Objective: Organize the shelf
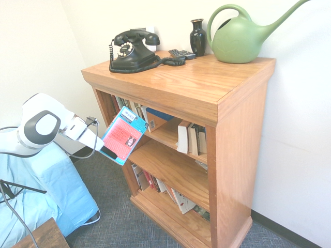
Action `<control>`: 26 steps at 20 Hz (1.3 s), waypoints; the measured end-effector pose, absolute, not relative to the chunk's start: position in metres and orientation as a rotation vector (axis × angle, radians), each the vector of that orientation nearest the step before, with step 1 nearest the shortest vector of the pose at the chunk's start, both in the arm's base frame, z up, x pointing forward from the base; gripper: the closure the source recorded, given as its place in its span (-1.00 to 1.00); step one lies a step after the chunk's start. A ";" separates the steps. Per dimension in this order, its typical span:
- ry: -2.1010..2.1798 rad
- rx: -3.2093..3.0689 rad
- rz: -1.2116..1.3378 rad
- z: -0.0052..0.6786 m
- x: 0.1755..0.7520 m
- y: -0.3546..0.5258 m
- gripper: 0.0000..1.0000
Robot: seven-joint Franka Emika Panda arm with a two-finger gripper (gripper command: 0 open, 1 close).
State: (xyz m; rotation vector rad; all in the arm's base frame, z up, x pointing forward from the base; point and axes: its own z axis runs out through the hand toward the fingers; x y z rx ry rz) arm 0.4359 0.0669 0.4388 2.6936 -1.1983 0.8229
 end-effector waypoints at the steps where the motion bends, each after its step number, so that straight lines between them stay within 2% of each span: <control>1: -1.204 2.715 0.815 0.433 0.440 0.067 1.00; 9: -1.240 2.867 0.778 0.409 0.476 0.048 1.00; 18: -1.130 2.905 0.923 0.402 0.510 0.042 1.00; 26: -1.116 2.924 0.938 0.384 0.543 0.039 1.00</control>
